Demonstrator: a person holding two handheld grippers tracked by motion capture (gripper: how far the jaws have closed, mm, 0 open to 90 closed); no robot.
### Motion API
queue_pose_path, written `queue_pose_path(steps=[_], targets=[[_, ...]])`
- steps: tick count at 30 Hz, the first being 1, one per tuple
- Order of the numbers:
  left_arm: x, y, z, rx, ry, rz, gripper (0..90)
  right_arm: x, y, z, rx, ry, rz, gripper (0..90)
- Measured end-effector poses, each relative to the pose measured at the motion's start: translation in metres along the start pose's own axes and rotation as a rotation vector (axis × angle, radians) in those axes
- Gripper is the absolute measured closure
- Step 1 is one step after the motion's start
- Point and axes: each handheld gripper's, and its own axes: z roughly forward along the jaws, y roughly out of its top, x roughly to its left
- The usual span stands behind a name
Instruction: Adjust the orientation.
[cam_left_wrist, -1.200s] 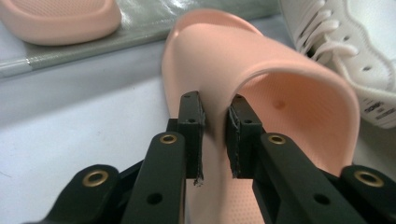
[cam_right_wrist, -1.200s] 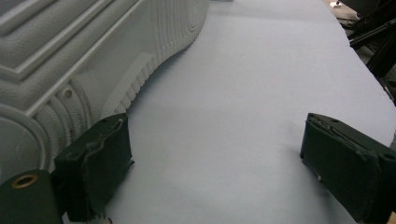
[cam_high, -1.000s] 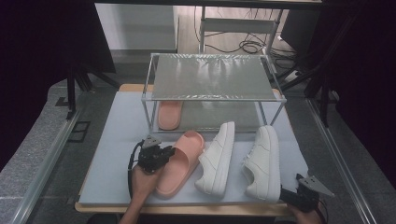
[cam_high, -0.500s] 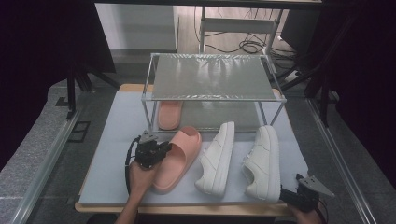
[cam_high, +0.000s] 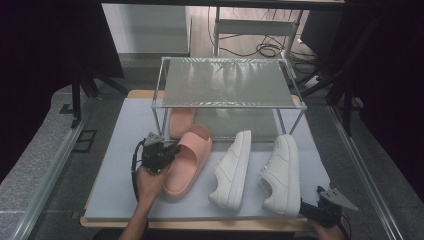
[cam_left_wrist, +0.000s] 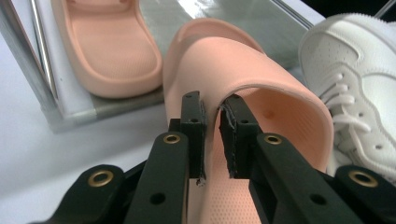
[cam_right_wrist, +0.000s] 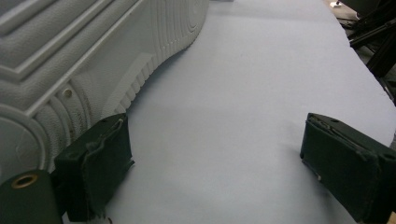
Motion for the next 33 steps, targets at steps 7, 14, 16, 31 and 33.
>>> queue_pose_path(steps=[7, 14, 16, 31, 33], targets=[[-0.002, 0.017, 0.002, -0.039, 0.006, -0.005, 80.1, 0.0, 0.0, 0.0, 0.0, 0.0, -0.001, 8.3], [-0.008, 0.032, 0.015, -0.057, 0.02, 0.004, 80.1, 0.0, 0.0, 0.0, 0.0, 0.0, -0.001, 8.3], [-0.01, 0.036, 0.02, -0.056, 0.027, 0.005, 80.1, 0.0, 0.0, 0.0, 0.0, 0.0, -0.001, 8.3], [-0.016, 0.041, 0.067, -0.061, 0.087, -0.006, 79.8, 0.0, 0.0, 0.0, 0.0, 0.001, -0.001, 8.3], [-0.015, 0.04, 0.075, -0.058, 0.095, -0.01, 79.7, 0.0, 0.0, 0.0, 0.0, 0.001, -0.001, 8.3]])
